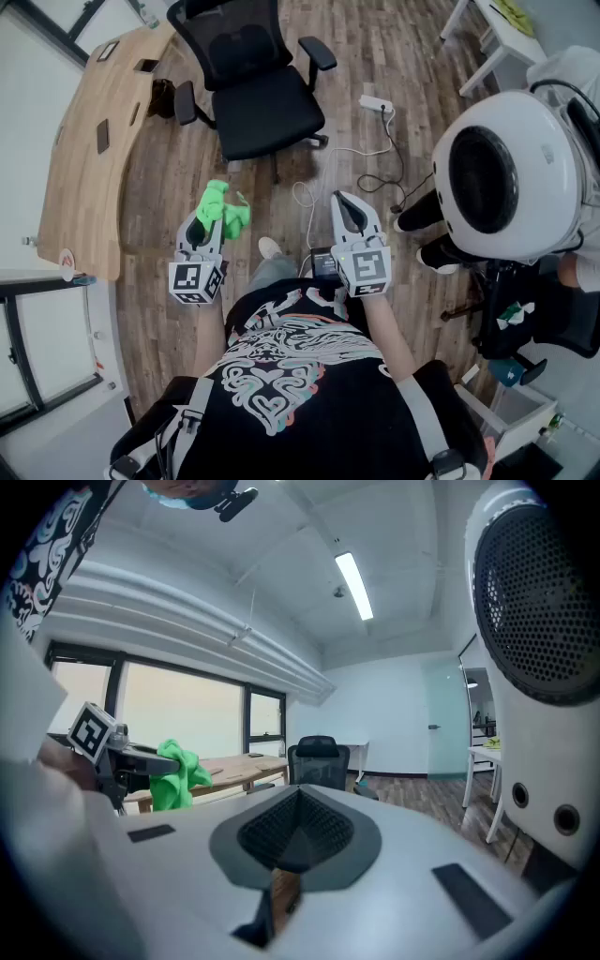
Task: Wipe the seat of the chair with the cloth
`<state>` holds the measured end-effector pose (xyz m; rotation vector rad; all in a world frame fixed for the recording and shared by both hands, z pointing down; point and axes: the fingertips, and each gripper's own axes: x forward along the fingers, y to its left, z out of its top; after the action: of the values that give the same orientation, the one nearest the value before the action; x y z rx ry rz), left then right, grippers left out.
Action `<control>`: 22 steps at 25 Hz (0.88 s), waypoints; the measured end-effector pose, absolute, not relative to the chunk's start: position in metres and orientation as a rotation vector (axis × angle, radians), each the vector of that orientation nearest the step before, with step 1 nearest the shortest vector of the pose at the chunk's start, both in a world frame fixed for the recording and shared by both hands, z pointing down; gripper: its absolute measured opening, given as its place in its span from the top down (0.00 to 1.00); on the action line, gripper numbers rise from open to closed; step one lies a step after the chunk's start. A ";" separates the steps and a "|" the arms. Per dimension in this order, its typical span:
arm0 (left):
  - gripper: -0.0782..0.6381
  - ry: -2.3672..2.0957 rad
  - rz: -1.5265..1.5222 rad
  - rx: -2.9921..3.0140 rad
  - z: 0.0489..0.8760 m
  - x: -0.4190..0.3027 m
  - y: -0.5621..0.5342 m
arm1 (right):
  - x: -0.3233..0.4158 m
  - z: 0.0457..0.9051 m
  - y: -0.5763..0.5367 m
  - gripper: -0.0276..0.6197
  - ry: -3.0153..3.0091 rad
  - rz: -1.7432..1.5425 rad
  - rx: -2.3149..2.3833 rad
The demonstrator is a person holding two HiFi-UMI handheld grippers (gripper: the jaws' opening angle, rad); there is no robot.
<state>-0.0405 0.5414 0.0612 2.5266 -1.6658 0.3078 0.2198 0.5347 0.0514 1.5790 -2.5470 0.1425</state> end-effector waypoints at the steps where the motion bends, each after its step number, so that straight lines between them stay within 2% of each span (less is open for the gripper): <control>1: 0.72 -1.674 0.297 2.516 0.060 -0.043 0.539 | 0.217 0.049 0.533 0.95 -2.551 0.141 1.577; 11: 0.72 -1.709 0.274 2.571 0.039 -0.058 0.512 | 0.193 0.011 0.498 0.95 -2.638 0.021 1.557; 22: 0.72 -1.767 0.244 2.606 0.014 -0.042 0.502 | 0.203 -0.032 0.507 0.95 -2.906 0.101 1.573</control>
<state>-0.0417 0.5017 0.0143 2.6063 -1.7665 0.2443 0.2026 0.5067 -0.0318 1.5727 -2.9058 0.1012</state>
